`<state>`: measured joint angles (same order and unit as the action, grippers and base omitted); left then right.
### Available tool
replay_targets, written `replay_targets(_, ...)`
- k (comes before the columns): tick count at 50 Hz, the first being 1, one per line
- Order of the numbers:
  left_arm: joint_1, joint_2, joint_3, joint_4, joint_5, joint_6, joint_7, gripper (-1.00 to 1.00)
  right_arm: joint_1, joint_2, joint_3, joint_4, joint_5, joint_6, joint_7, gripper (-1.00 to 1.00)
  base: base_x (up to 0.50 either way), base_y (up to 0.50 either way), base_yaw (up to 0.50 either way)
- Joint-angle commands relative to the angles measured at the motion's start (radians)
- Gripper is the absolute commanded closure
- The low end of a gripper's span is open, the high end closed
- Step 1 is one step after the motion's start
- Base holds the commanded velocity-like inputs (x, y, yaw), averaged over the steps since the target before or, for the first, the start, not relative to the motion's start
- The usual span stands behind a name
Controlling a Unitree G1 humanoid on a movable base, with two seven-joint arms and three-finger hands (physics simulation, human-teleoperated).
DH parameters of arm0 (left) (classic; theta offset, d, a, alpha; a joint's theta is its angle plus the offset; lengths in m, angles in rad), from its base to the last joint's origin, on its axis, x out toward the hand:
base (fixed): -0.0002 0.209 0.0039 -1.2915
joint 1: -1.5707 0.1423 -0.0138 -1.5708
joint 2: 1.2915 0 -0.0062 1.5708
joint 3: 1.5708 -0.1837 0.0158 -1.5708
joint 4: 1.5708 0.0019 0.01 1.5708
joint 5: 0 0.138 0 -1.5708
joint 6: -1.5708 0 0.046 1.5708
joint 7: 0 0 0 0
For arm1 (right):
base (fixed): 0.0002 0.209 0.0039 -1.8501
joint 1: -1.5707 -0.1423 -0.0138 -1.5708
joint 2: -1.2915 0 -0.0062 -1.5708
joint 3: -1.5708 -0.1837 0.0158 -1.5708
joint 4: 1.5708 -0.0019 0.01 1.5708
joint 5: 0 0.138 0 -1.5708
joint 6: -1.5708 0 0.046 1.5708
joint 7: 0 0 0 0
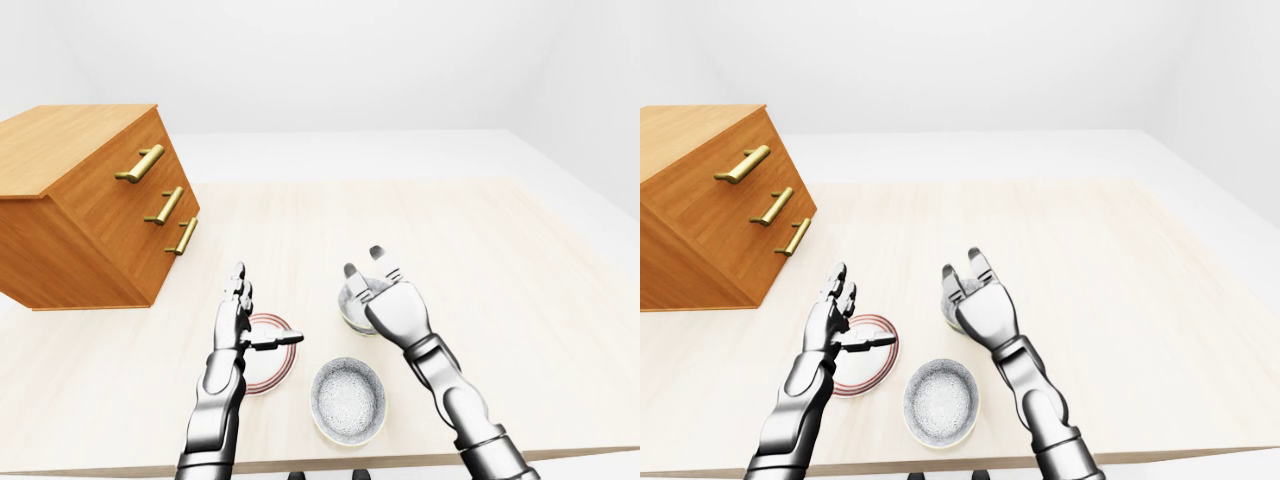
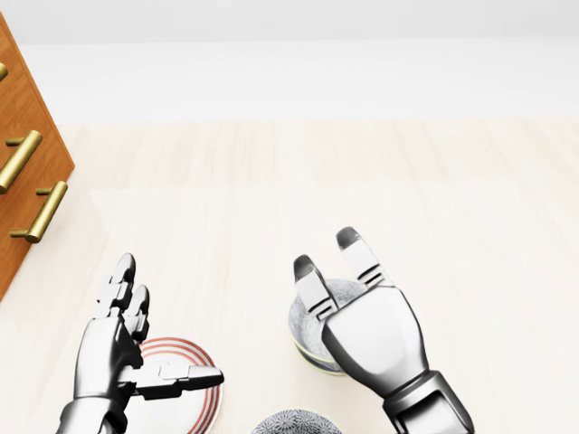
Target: Stack the bowl at the front on the bowl in the middle.
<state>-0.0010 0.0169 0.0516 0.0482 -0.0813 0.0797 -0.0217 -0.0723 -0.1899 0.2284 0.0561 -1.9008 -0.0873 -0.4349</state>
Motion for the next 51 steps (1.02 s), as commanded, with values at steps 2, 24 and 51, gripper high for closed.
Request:
replay_targets(2, 0.004, -0.001, -0.002, -0.005, 0.001, -0.002, 0.001, -1.00, 0.049, -0.021, -0.066, -0.174, 0.059, 0.000, 0.076, -1.00, 0.00, 0.00, 0.00)
replay_targets(24, 0.002, 0.000, 0.001, -0.011, -0.001, -0.001, 0.004, -1.00, 0.200, -0.014, -0.384, -0.569, 0.295, 0.000, 0.335, -1.00, 0.00, 0.00, 0.00)
replay_targets(51, 0.006, 0.000, 0.003, -0.038, 0.000, 0.008, 0.006, -1.00, 0.191, 0.008, -0.405, -0.658, 0.399, 0.000, 0.442, -1.00, 0.00, 0.00, 0.00)
